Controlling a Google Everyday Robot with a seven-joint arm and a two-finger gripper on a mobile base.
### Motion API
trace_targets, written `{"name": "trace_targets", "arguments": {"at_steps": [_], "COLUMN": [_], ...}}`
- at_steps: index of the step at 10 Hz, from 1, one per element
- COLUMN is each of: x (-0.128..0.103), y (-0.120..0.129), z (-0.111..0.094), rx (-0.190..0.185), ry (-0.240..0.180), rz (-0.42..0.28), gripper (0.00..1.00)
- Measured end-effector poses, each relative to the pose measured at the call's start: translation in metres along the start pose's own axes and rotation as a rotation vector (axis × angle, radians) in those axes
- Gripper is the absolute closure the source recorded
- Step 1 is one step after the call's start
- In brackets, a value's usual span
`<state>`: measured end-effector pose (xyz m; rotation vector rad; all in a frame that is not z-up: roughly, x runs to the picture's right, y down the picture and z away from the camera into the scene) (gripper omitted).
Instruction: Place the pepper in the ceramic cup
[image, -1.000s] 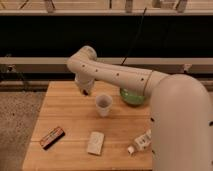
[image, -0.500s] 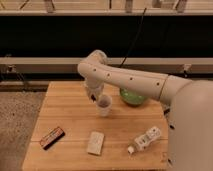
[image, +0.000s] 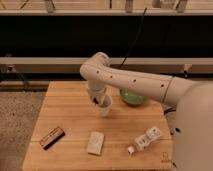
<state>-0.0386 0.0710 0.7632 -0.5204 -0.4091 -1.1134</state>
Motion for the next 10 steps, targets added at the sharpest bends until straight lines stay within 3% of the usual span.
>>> {"name": "trace_targets", "arguments": {"at_steps": [1,3,6,7,10], "x": [-0.001,-0.002,-0.005,-0.005,0.024], "y": [0.004,0.007,0.01,0.011,0.017], "z": [-0.002,-0.004,-0.007,-0.007,-0.005], "rx": [-0.004,-0.009,-0.012,-0.013,-0.013], "ry": [0.0,0.002,0.0,0.002,0.016], "rz": [0.008,0.017,0.021,0.027,0.061], "gripper": [0.36,0.22,0.2,0.23,0.54]}}
